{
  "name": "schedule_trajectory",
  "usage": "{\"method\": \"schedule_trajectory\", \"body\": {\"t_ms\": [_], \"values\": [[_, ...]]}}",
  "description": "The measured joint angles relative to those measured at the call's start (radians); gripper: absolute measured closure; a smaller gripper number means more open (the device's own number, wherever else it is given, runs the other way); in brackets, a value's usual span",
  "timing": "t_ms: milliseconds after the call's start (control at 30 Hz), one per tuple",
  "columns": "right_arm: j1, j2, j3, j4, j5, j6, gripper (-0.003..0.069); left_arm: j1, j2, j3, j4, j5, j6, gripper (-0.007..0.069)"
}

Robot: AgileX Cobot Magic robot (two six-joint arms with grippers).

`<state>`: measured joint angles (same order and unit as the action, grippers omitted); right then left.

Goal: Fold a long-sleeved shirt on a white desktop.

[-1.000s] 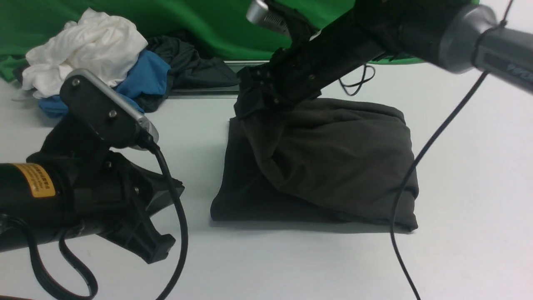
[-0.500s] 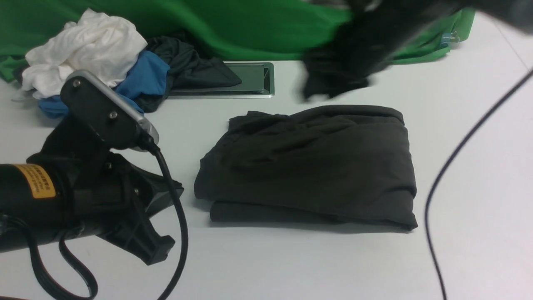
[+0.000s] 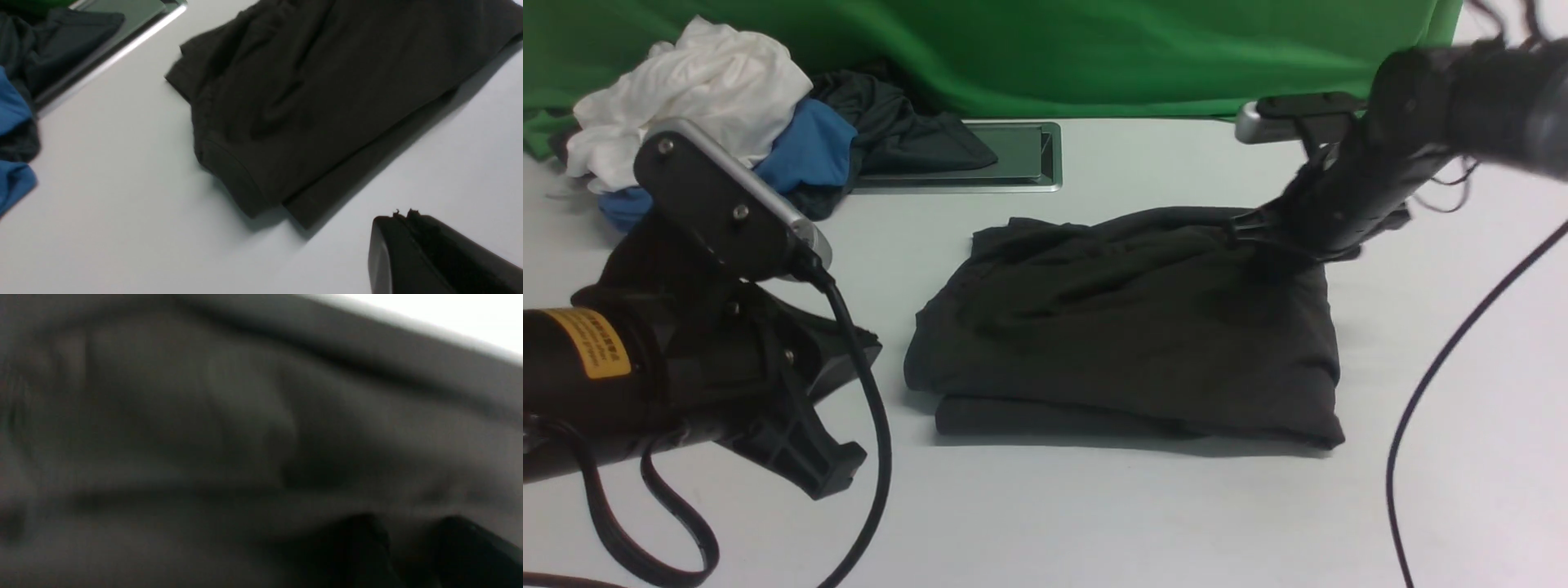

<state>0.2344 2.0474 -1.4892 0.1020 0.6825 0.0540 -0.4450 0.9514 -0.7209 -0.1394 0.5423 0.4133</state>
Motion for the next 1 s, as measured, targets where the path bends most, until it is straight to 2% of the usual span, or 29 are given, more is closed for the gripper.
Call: {"method": "schedule_trajectory", "body": {"t_ms": [167,333,433,567,700,1000], "values": [[-0.023,0.092,-0.045,0.013,-0.125,-0.010,0.0374,0.000,0.000,0.000,0.005,-0.009,0.000,0.0605],[-0.026,0.098,-0.067,0.014,-0.115,-0.047,0.0374,0.000,0.000,0.000,0.029,-0.009,0.000,0.0605],[-0.027,0.049,-0.064,0.009,-0.050,-0.075,0.0389,0.000,-0.010,0.000,0.050,-0.011,-0.003,0.0605],[-0.029,-0.109,-0.049,-0.011,0.045,-0.084,0.0465,0.000,-0.069,0.000,0.058,-0.048,-0.032,0.0605],[-0.029,-0.286,0.028,-0.019,0.054,-0.084,0.0520,0.000,-0.174,0.034,0.058,-0.106,-0.055,0.0605],[-0.029,-0.789,0.486,-0.023,0.086,-0.023,0.0624,0.000,-0.572,0.318,0.057,-0.355,-0.098,0.0605]]}}
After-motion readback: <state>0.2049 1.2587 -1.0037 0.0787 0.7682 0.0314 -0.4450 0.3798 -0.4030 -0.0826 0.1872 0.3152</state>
